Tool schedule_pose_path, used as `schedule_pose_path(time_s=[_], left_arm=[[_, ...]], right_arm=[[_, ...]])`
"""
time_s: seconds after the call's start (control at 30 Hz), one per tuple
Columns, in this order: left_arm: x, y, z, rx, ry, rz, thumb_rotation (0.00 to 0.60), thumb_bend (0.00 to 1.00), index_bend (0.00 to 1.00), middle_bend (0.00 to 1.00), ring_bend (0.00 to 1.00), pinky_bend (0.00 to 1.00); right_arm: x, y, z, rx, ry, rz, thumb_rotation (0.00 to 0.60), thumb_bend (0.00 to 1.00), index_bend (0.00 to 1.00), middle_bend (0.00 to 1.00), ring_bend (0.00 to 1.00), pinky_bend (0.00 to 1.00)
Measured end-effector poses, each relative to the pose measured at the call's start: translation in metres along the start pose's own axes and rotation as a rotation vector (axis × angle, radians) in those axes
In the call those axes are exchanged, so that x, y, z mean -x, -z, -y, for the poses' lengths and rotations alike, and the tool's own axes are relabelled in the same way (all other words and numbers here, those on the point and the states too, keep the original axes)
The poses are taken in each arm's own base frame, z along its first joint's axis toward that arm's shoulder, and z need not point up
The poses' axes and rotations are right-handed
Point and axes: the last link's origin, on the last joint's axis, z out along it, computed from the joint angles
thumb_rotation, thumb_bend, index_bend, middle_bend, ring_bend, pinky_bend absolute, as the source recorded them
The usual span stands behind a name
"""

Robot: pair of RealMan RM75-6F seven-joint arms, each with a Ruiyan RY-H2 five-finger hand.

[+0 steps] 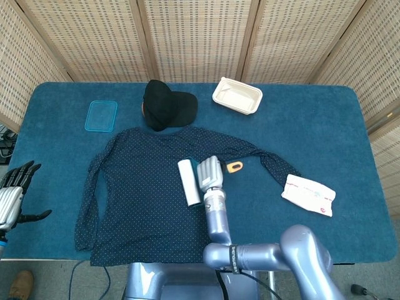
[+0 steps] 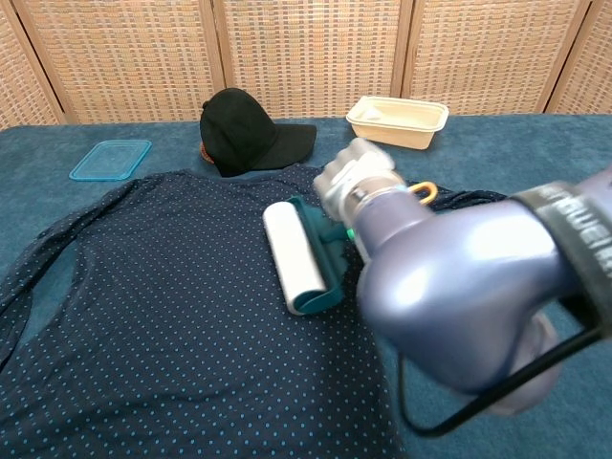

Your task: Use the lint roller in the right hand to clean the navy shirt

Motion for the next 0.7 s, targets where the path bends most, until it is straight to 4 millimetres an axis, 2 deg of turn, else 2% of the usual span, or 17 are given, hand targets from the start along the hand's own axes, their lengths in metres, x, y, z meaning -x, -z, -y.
schedule_pose_path(time_s=[0.27, 0.4, 0.57, 0.7], left_arm=[[-0.002, -0.001, 0.005, -0.009, 0.012, 0.003, 0.600, 0.00, 0.00, 0.00, 0.00, 0.00], [-0.002, -0.002, 0.006, -0.007, 0.012, 0.004, 0.600, 0.00, 0.00, 0.00, 0.00, 0.00], [-0.002, -0.002, 0.006, -0.008, 0.014, 0.004, 0.600, 0.00, 0.00, 0.00, 0.00, 0.00], [-0.002, -0.002, 0.006, -0.007, 0.011, 0.006, 0.600, 0.00, 0.00, 0.00, 0.00, 0.00]], right_arm=[[-0.024, 0.021, 0.055, -0.097, 0.003, -0.042, 0.600, 0.81, 0.74, 1.00, 1.00, 1.00], [-0.034, 0.026, 0.073, -0.111, 0.009, -0.061, 0.600, 0.81, 0.74, 1.00, 1.00, 1.00], [-0.039, 0.026, 0.077, -0.106, 0.024, -0.076, 0.600, 0.81, 0.74, 1.00, 1.00, 1.00], [-0.032, 0.021, 0.067, -0.069, 0.081, -0.085, 0.600, 0.81, 0.74, 1.00, 1.00, 1.00]])
